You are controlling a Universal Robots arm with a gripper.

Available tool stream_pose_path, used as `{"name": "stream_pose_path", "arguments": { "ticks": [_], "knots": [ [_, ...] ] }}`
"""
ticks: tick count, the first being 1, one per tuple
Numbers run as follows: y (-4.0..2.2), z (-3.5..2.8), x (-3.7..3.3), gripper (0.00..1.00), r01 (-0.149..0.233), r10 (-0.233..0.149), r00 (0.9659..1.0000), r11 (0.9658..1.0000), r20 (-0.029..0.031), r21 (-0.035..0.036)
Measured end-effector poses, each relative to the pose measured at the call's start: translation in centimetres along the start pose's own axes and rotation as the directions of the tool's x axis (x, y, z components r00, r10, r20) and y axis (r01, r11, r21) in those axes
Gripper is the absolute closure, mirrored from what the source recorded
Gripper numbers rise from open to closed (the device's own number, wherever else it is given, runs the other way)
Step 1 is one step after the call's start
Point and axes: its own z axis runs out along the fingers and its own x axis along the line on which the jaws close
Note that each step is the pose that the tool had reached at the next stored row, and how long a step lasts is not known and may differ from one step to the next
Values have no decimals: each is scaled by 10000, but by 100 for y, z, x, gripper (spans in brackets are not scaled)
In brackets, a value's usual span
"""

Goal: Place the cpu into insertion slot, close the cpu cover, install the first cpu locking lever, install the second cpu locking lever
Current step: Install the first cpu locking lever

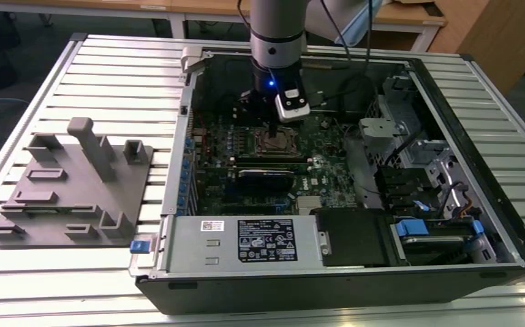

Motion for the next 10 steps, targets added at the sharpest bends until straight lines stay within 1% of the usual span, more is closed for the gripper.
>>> {"name": "stream_pose_path", "arguments": {
  "ticks": [3,7,10],
  "knots": [
    [0,9,-2,90,412,-412,9991,9991,-18,-31],
    [3,17,-14,90,845,-845,9964,9964,-37,-63],
    [4,14,-18,90,924,-925,9957,9957,-40,-71]
  ]
}}
